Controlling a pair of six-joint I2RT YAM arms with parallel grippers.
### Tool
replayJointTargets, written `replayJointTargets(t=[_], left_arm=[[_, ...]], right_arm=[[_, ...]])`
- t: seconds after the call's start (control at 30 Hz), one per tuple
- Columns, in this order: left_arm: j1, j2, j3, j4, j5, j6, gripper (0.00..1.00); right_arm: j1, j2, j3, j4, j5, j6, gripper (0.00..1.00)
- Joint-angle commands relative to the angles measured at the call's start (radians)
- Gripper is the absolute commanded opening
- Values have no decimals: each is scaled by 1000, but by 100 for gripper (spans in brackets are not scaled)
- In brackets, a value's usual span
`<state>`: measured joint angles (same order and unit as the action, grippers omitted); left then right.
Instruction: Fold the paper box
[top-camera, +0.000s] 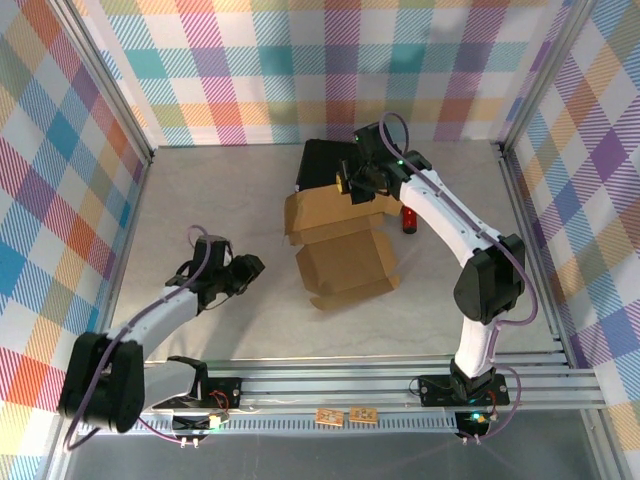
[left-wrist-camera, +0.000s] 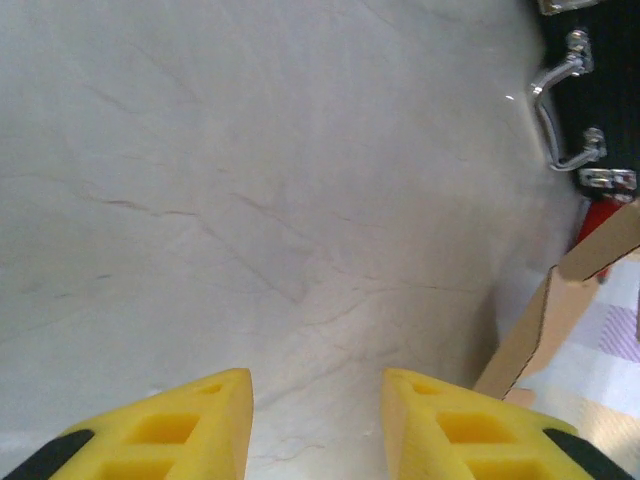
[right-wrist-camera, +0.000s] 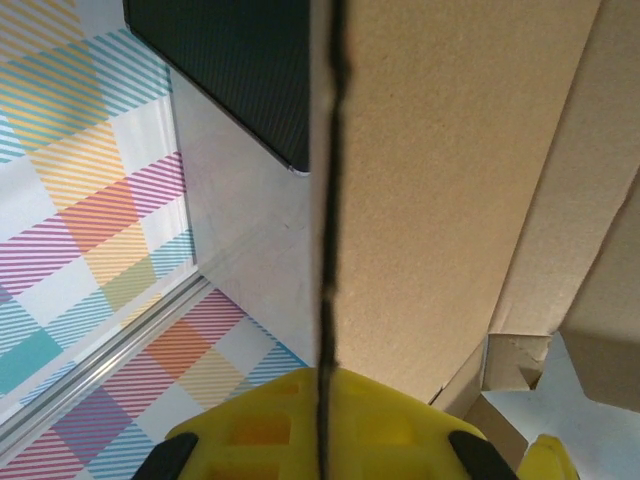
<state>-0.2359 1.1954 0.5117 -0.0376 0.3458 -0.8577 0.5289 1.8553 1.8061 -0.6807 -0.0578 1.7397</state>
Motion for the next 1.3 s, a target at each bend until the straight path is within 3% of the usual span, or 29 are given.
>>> replayJointTargets(t=[0.0,0.2,0.4,0.8,1.03,1.17,1.27], left_arm=[[-16,62,0,284,116,-101,38],[-46,244,8,494,137,-209,37],[-52,426,-26,888,148,-431,35],[-134,474,-28,1079,78,-566,40],[-174,420,-33,1052,6,-564,45],[-220,369,14,894,-35,-505,47],[-254,276,24,693,-137,-447,47]], right_arm=[[-10,-35,19,-25,-34,15,0],[-18,-36,26,-16,-49,44,0],[-26,-38,27,-4,-54,66,0],[-39,-25,23,37,-49,110,0],[-41,-23,5,66,-51,135,0],[-41,-21,-4,82,-55,146,0],[-40,-18,-6,82,-53,146,0]])
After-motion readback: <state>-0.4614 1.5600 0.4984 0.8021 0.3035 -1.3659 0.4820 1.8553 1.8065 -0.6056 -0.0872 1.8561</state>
